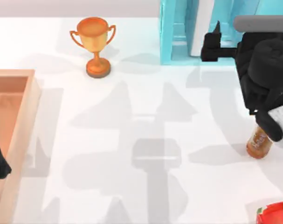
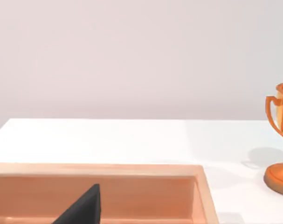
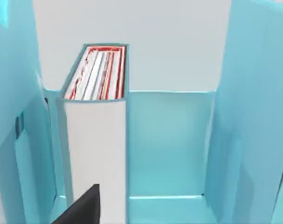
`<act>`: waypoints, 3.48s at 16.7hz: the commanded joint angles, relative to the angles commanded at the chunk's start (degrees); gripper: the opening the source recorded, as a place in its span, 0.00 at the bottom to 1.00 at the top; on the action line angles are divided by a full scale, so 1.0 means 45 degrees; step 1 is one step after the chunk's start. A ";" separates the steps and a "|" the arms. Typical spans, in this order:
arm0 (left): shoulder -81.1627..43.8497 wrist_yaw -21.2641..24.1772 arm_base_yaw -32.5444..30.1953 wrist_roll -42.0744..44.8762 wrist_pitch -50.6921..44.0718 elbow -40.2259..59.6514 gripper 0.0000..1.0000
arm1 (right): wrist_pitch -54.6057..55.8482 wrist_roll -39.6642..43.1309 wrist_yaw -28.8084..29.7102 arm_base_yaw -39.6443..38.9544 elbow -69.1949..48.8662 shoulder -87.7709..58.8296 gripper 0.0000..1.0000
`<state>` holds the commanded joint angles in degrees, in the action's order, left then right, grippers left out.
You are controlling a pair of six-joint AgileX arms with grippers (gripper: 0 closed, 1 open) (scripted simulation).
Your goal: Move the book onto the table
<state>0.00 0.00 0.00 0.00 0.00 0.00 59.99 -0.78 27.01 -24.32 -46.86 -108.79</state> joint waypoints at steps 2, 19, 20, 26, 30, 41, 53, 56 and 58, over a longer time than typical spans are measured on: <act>0.0000 0.0000 0.0000 0.0000 0.0000 0.0000 1.00 | 0.1215 -0.0012 0.0544 -0.0476 -0.0953 -0.2198 1.00; 0.0000 0.0000 0.0000 0.0000 0.0000 0.0000 1.00 | 0.2400 -0.0021 0.1222 -0.1012 -0.4345 -0.6326 1.00; 0.0000 0.0000 0.0000 0.0000 0.0000 0.0000 1.00 | 0.2099 -0.0017 0.1127 -0.0915 -0.4871 -0.6547 1.00; 0.0000 0.0000 0.0000 0.0000 0.0000 0.0000 1.00 | 0.0404 -0.0002 0.0299 -0.0065 -0.7879 -0.7847 1.00; 0.0000 0.0000 0.0000 0.0000 0.0000 0.0000 1.00 | 0.0055 0.0002 0.0053 0.0188 -0.8516 -0.8135 1.00; 0.0000 0.0000 0.0000 0.0000 0.0000 0.0000 1.00 | 0.0055 0.0002 0.0053 0.0188 -0.8516 -0.8135 0.40; 0.0000 0.0000 0.0000 0.0000 0.0000 0.0000 1.00 | 0.0055 0.0002 0.0053 0.0188 -0.8516 -0.8135 0.00; 0.0000 0.0000 0.0000 0.0000 0.0000 0.0000 1.00 | 0.0052 -0.0012 0.0052 0.0182 -0.8498 -0.8121 0.00; 0.0000 0.0000 0.0000 0.0000 0.0000 0.0000 1.00 | -0.0118 -0.0022 0.0150 0.0089 -0.8276 -0.7793 0.00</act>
<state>0.00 0.00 0.00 0.00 0.00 0.00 59.46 -0.88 27.69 -23.92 -84.10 -143.86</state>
